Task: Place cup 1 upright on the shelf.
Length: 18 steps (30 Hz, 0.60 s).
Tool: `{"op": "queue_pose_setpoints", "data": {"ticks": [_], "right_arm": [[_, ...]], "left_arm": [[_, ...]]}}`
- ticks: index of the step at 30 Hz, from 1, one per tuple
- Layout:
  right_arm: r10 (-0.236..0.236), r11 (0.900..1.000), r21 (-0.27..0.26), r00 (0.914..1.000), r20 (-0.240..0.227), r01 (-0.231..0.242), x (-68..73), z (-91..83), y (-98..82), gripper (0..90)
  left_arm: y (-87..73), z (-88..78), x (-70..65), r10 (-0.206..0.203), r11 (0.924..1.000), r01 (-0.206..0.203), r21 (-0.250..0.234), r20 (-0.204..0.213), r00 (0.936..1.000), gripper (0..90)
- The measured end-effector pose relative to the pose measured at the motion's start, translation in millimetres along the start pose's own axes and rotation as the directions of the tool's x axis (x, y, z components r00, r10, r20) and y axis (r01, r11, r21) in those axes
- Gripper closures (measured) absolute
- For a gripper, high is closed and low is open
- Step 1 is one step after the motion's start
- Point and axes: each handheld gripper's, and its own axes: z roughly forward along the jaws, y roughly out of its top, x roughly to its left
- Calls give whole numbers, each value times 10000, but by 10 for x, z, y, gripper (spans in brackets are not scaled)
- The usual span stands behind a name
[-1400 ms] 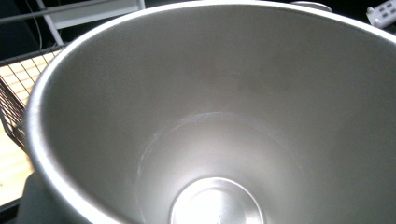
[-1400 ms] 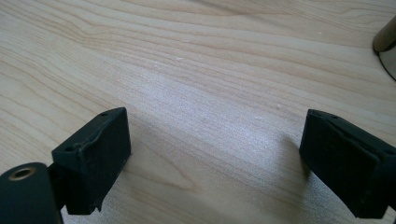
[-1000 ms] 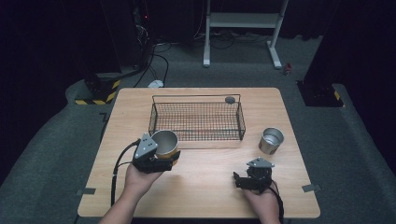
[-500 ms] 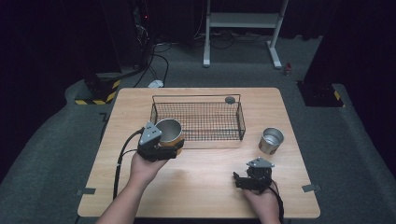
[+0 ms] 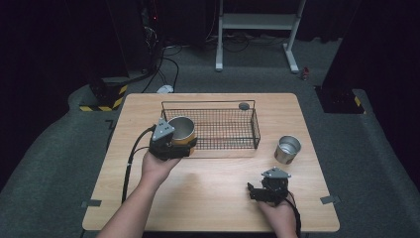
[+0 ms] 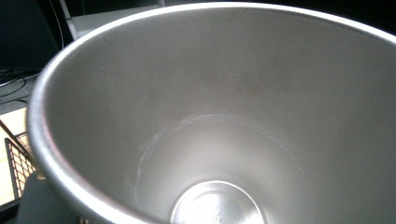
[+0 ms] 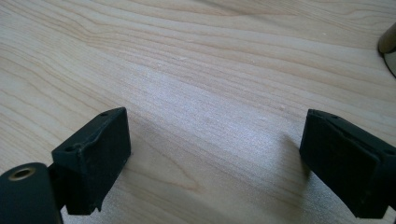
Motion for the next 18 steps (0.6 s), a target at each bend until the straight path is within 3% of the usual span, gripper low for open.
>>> {"op": "queue_pose_setpoints", "data": {"ticks": [18], "right_arm": [[-77, 10000, -13, 10000, -31, 77, 0, 1, 0, 89]], "left_arm": [[233, 306, 84, 4, 9999, -2, 163, -147, 9999, 171]]}}
